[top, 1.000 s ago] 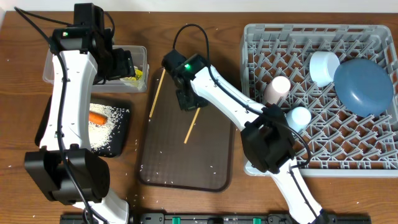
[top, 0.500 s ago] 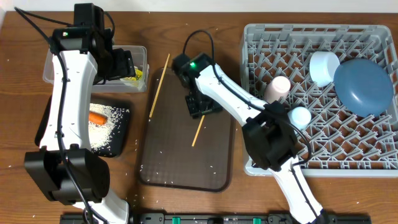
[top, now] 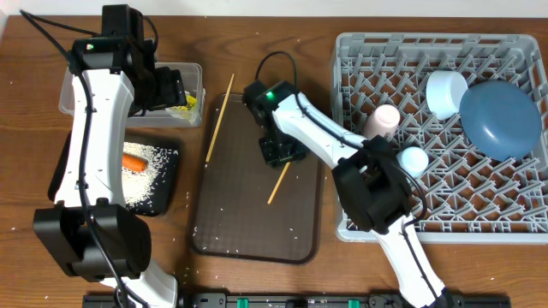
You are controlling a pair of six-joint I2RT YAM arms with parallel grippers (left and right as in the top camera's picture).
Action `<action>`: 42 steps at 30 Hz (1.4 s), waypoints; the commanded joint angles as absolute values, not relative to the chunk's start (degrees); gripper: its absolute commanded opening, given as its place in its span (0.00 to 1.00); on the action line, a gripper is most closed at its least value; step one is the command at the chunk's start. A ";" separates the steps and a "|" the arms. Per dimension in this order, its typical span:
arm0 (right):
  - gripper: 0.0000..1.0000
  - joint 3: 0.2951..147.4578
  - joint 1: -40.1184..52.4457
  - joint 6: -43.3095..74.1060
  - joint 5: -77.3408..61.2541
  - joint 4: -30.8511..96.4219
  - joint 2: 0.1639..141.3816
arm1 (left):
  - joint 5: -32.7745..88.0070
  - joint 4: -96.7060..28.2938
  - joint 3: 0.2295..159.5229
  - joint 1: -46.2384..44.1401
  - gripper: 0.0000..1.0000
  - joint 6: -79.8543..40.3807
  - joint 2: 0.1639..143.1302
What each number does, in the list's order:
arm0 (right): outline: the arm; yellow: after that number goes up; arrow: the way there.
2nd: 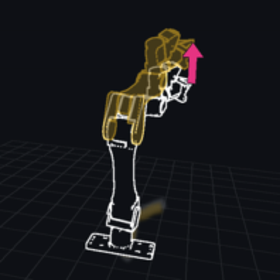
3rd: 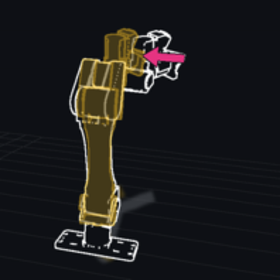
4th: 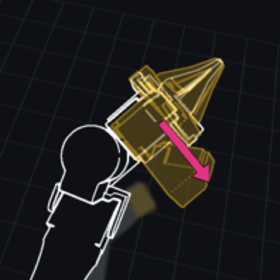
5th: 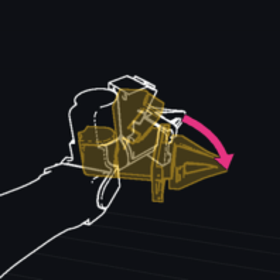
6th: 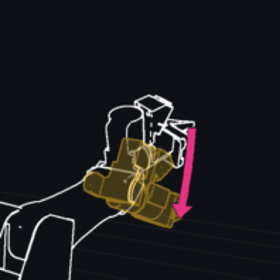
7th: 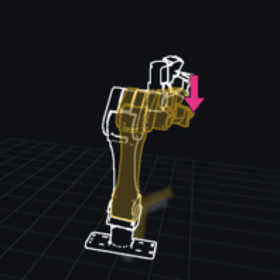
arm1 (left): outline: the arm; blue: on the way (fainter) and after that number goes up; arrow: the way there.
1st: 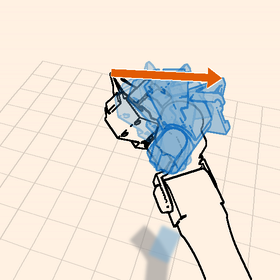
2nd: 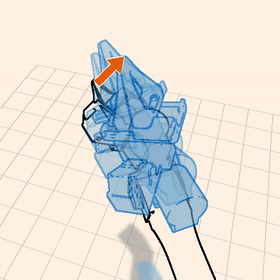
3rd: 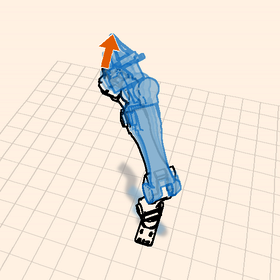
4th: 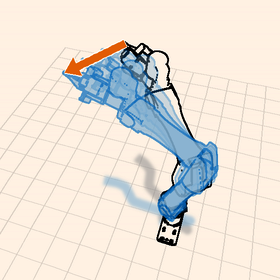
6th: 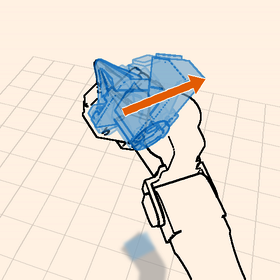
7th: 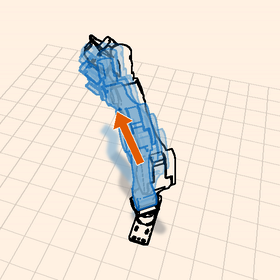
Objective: Sort waste into correct bins and load items into the dishwasher rack
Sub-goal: 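Grasp a chopstick with the right gripper, then carry the chopstick right and drop it into the rack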
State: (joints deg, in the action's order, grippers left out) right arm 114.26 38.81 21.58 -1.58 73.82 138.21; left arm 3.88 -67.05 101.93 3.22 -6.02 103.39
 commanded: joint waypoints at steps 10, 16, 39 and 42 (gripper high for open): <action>0.08 112.97 33.08 20.01 4.49 69.52 138.89 | 3.22 -67.02 101.43 3.36 0.84 -6.33 103.72; 0.01 112.97 32.60 17.26 4.05 66.39 138.89 | 3.25 -67.00 101.43 3.36 0.84 -6.35 103.72; 0.01 118.43 26.39 15.59 3.42 72.75 120.46 | 3.25 -66.78 101.43 3.36 0.84 -6.33 103.72; 0.01 118.43 23.88 15.62 3.40 74.35 116.40 | 3.25 -66.78 101.43 3.36 0.84 -6.33 103.72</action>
